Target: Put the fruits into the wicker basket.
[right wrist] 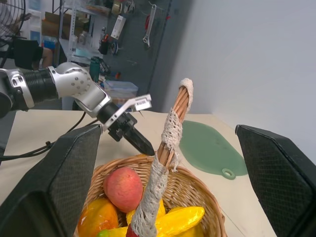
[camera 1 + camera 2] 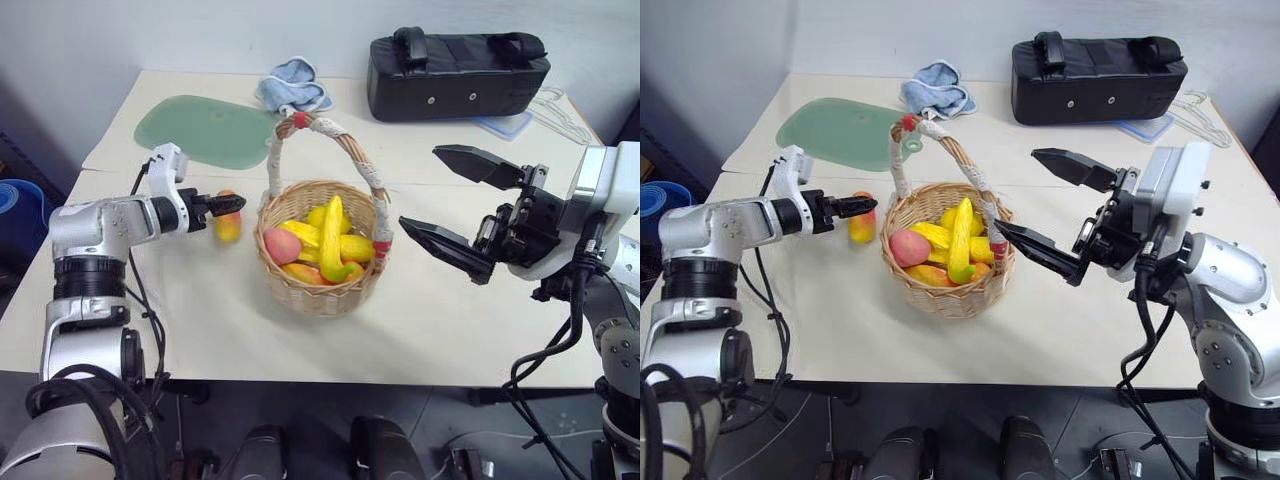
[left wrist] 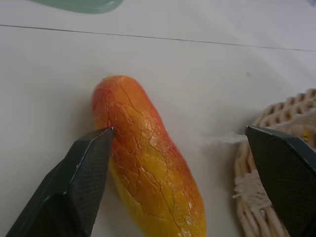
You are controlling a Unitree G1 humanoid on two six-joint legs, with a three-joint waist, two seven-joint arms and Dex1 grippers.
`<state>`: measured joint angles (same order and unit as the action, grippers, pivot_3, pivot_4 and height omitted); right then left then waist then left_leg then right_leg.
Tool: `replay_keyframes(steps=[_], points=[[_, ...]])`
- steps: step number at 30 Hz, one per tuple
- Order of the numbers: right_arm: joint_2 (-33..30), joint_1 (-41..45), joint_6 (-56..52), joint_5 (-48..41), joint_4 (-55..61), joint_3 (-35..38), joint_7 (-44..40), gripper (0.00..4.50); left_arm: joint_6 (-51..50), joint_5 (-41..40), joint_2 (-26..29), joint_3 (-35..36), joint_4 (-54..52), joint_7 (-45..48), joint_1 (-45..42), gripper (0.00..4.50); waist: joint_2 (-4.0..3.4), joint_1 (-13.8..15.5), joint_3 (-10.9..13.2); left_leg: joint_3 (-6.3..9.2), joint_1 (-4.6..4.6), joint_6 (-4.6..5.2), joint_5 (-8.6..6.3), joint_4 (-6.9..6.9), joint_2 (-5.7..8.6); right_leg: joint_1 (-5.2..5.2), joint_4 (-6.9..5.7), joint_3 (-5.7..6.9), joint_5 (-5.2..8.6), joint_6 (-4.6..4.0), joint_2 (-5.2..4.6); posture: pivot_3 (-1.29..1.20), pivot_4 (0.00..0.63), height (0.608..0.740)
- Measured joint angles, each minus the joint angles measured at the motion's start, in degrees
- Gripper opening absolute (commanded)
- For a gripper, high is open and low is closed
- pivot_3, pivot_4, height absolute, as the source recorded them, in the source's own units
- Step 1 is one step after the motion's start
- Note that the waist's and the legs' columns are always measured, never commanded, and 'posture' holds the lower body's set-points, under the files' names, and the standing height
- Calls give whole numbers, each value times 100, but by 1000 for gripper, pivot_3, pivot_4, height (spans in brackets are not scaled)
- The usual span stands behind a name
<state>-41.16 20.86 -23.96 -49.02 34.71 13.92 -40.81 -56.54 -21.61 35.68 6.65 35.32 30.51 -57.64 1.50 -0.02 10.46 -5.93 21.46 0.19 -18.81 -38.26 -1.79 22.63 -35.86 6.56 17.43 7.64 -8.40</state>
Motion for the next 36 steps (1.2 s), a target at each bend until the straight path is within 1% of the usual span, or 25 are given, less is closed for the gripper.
replay_keyframes(steps=[2, 5, 8, 13, 15, 18, 20, 21, 22, 24, 26, 27, 28, 30, 32, 36], points=[[51, -115, -18, 6, 133, -2, 147, 4500, 255, 311, -80, -271, 294, -3, -92, 4470, 0, 17, 0, -4, 1, 0, 0, -6, 2, -2, 2, -4, 0, 0, -2, 0, 150, 740], [124, -179, -17, 11, 226, -2, 308, 4500, 470, 573, -299, -536, 634, 128, -138, 4470, 4, 53, 2, -1, 15, 4, -2, -30, 2, -3, 5, -3, 0, 0, -2, 0, 150, 740], [142, -225, -10, 14, 306, -5, 401, 4500, 664, 773, -419, -740, 861, 293, -323, 3885, 4, 108, 2, 0, 21, 7, -4, -43, 1, -3, 5, -2, 0, 0, -2, 0, 150, 740], [156, -258, 23, 57, 342, -5, 461, 4500, 1031, 1048, -412, -824, 1090, 501, -357, 2355, 4, 125, 3, 1, 22, 7, -4, -44, 0, -2, 3, 0, 0, 0, -2, 0, 150, 740], [156, -270, 29, 66, 344, -5, 471, 4500, 1168, 1108, -369, -841, 1089, 636, -338, 1995, 4, 124, 3, 1, 23, 8, -5, -46, 0, -2, 3, 0, 0, 0, -2, 0, 150, 740], [159, -315, 40, 71, 351, 2, 477, 4500, 1615, 1028, -180, -705, 892, 1091, -94, 1968, 3, 100, 3, 0, 23, 8, -5, -44, -3, 1, 2, 1, 0, 0, -2, 0, 150, 740], [161, -354, 51, 77, 363, 9, 479, 4500, 1855, 581, -25, -296, 415, 1733, 248, 1968, 2, 73, 4, 3, 31, 8, -5, -46, -6, 7, 1, 4, 0, 0, -2, 0, 150, 740], [165, -362, 57, 83, 377, 6, 484, 4500, 1998, 270, 105, -56, 10, 2167, 444, 1968, 1, 54, 4, 12, 51, 8, -5, -59, -8, 18, 0, 13, 0, -1, -2, 0, 150, 740], [174, -372, 68, 85, 400, 9, 505, 4500, 2162, -20, 295, 188, -416, 2638, 666, 1968, 0, 30, 5, 20, 69, 7, -5, -72, -10, 30, -6, 20, -1, -1, -1, 0, 150, 740], [184, -415, 96, 78, 434, 84, 553, 4500, 2338, -496, 719, 536, -1139, 3443, 1118, 1968, -3, -29, 6, 24, 75, 7, -6, -74, -11, 42, -8, 18, -2, -2, -2, 0, 150, 740], [123, -527, 102, 49, 427, 355, 562, 4500, 2157, -902, 1396, 670, -1918, 4331, 1686, 1968, -9, -45, 10, 26, 74, 7, -6, -72, -8, 40, -11, 21, -1, -2, -2, 0, 150, 740], [66, -637, 102, 47, 417, 514, 552, 4500, 2033, -1022, 1552, 676, -2159, 4569, 1820, 1968, -15, -15, 13, 23, 73, 7, -6, -74, -8, 38, -10, 23, -1, -2, -2, 0, 150, 740], [21, -754, 101, 45, 400, 625, 508, 4500, 1922, -1116, 1585, 623, -2465, 4694, 1872, 1968, -20, 51, 16, 39, 78, 7, -6, -81, -6, 25, -6, 24, -1, -2, -2, 0, 150, 740], [14, -912, 99, 39, 391, 661, 421, 4500, 1795, -1280, 1425, 422, -3034, 4721, 1847, 1968, -22, 184, 18, 65, 76, 14, -2, -96, 1, -6, 6, 15, -1, -3, -2, 0, 150, 740], [14, -990, 101, 8, 394, 663, 377, 4500, 1727, -1292, 1083, 30, -3461, 4559, 1617, 1968, -22, 270, 18, 63, 80, 32, 8, -96, 7, -21, 37, -15, -1, -4, -3, 0, 150, 740], [4, -1136, 6, -128, 421, 664, 373, 4500, 1418, -949, 357, -806, -3608, 3794, 1010, 1968, -22, 283, 17, 55, 80, 42, 15, -96, 21, -14, 39, -29, -13, -7, -2, 0, 150, 740]])
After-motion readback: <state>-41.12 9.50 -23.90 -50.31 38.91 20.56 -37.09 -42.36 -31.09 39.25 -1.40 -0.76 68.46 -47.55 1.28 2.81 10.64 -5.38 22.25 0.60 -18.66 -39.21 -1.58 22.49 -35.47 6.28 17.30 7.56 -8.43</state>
